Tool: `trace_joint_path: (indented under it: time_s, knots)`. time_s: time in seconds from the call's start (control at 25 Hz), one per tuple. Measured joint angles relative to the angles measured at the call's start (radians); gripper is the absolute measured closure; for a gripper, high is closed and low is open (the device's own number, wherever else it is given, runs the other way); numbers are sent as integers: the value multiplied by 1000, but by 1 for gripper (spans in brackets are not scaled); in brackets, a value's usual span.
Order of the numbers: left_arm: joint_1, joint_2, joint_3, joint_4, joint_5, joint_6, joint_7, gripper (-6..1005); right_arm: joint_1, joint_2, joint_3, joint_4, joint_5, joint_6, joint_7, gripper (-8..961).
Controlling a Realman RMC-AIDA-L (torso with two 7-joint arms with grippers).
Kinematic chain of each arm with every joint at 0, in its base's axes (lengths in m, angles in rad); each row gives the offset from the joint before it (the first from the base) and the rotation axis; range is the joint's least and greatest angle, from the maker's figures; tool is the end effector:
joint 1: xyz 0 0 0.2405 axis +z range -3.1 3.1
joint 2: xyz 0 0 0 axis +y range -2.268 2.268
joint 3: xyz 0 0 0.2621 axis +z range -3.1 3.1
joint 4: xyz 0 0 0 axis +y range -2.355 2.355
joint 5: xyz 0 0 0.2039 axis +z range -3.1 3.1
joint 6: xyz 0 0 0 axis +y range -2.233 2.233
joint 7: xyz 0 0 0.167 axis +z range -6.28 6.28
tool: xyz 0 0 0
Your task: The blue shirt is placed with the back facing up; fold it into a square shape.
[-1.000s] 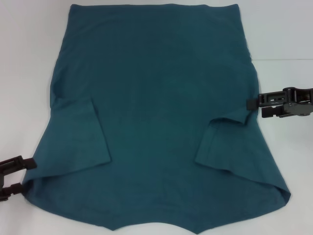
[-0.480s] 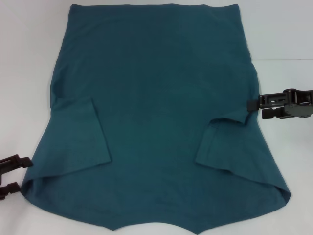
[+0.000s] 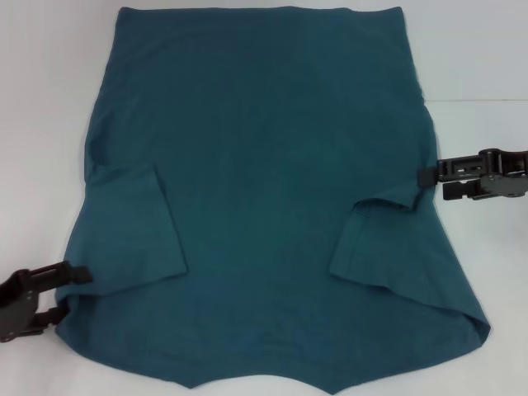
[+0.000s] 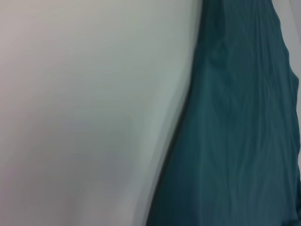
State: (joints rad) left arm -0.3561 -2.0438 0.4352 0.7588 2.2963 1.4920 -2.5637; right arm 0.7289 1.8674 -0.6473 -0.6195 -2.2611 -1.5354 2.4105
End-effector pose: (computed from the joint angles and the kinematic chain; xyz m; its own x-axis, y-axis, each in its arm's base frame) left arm -0.3683 0.2886 0.0238 -0.3074 0.8234 0.4771 0.9505 0.2420 0.1948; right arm 0.2595 0.3979 0.0486 0.2534 -0.9059 -0.3394 -0.9607 -0.2767 0.0214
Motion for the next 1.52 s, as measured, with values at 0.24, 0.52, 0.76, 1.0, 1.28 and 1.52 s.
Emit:
trace_joint_path:
  time_s: [0.24,0.52,0.76,1.0,1.28,1.52]
  knots:
    - [-36,-1,23,-28,0,-8,-1,82,-3,-2,0,0,0,0,-1,100]
    - [-56,1,19,-33,-1,-9,-1,82,-6,-2,2,0,0,0,-6,100]
    - [-47,5,15,-22,-2,-13,-5,82,-7,-2,5,0,0,0,-7,100]
    - [-40,4,23,-16,19,-27,-7,82,-6,-2,8,0,0,0,-8,101]
    - [-52,4,36,-13,34,-25,-9,82,-3,-2,8,0,0,0,-8,101]
    - [-58,4,39,-5,35,-19,-5,82,-5,-3,13,0,0,0,-8,101]
